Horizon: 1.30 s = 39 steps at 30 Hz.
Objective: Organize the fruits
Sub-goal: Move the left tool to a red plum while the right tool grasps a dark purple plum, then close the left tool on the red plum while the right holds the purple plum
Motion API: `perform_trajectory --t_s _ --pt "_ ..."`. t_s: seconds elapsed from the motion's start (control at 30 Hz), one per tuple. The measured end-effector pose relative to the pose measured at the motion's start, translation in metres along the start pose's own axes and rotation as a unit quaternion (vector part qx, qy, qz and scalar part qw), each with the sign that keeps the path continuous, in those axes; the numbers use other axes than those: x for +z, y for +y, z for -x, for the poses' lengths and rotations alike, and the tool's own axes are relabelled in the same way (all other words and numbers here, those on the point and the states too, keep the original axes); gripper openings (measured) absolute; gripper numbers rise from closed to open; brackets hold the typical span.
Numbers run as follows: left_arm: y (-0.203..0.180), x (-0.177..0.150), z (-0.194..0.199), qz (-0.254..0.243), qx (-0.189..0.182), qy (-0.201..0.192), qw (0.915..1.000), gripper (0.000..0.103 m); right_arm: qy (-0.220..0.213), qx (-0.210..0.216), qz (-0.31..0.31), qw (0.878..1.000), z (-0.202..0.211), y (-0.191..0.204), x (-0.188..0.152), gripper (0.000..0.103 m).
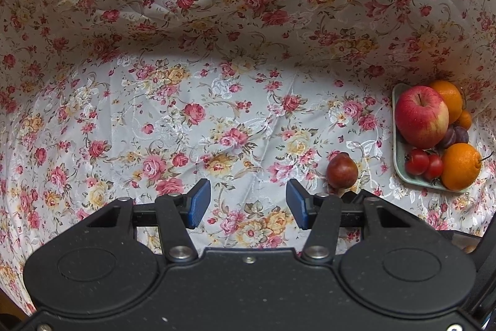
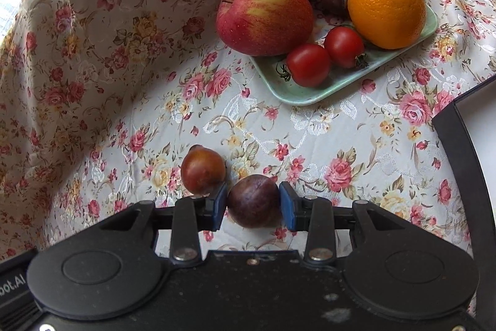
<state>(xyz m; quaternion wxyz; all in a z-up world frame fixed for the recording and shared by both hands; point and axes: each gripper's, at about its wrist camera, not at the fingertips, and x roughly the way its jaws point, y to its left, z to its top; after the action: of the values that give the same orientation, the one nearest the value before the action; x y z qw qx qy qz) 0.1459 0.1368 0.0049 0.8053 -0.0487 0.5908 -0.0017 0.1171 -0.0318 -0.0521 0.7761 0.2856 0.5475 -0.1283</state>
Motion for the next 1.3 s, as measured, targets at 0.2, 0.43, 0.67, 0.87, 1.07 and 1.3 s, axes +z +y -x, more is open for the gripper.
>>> perform_trajectory --t_s 0.2,0.43,0.67,0.87,1.07,1.3 --pt "-0.007 0.001 -0.006 -0.002 0.0 0.004 1.0 0.059 0.027 0.006 0.007 1.0 0.002 -0.002 -0.002 0.038" --pt "-0.027 0.001 -0.013 -0.012 -0.011 0.006 0.9998 0.059 0.066 0.008 0.012 0.998 0.012 -0.018 -0.004 0.038" --pt "-0.05 0.001 -0.021 -0.029 -0.018 0.005 0.9994 0.059 0.065 -0.017 0.05 0.996 0.025 -0.031 -0.008 0.038" --pt "-0.061 0.006 -0.034 -0.033 -0.019 0.013 0.9992 0.059 0.066 -0.021 0.046 0.997 0.027 -0.035 -0.008 0.038" --pt "-0.064 0.009 -0.044 -0.027 -0.028 0.02 0.9991 0.059 0.068 -0.031 0.066 0.995 0.022 -0.03 -0.007 0.038" --pt "-0.072 0.007 -0.049 -0.027 -0.042 0.015 0.9986 0.059 0.065 -0.038 0.098 0.992 0.019 -0.023 -0.012 0.038"
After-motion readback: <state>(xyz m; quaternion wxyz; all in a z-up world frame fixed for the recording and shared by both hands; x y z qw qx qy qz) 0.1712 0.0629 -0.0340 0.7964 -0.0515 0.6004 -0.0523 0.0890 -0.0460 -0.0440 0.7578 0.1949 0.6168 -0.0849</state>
